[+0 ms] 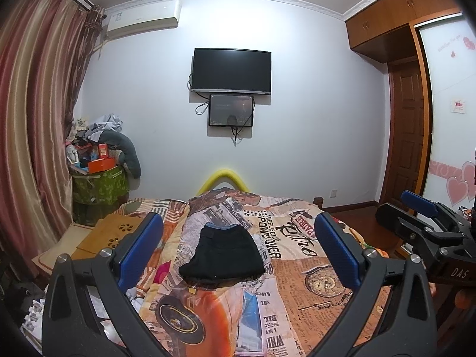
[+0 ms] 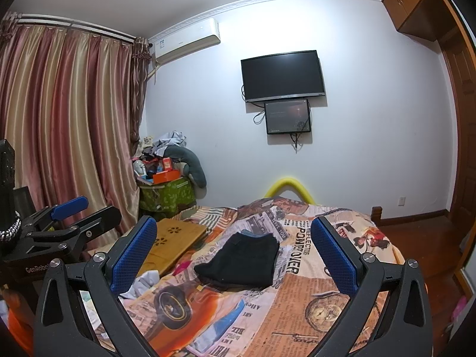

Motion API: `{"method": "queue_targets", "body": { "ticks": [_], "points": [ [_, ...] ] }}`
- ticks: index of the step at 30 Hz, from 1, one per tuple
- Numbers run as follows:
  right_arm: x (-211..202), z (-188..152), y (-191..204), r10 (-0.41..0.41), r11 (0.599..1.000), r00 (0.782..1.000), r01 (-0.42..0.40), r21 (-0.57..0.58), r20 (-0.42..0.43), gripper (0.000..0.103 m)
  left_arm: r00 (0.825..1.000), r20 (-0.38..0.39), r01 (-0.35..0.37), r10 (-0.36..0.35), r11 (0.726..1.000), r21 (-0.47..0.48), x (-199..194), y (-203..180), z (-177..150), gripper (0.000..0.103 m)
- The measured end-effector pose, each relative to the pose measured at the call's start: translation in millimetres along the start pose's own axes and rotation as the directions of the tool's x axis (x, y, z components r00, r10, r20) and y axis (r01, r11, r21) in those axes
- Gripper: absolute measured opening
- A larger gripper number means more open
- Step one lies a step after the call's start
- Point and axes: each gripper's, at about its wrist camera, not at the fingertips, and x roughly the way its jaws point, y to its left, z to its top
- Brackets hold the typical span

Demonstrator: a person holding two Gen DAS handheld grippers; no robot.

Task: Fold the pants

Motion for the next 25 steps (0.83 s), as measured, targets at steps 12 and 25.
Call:
{"method": "queue_targets", "body": {
  "ticks": [12,25],
  "points": [
    [0.5,0.7,-0.9,0.000,1.000,1.000,0.000,0.006,-0.001,0.103,1.000,-0.011,0.022,-0.022,1.000,0.012,0.6,-0.7,-1.4,0.103],
    [2.6,-2.2,-0.1,0.002,1.000,1.000,-0.001,0.010,-0.011,0.103,0.999,-0.026,0.023,-0.023,1.000,0.000,2.8,0.7,-3.6,0.103]
  ]
}}
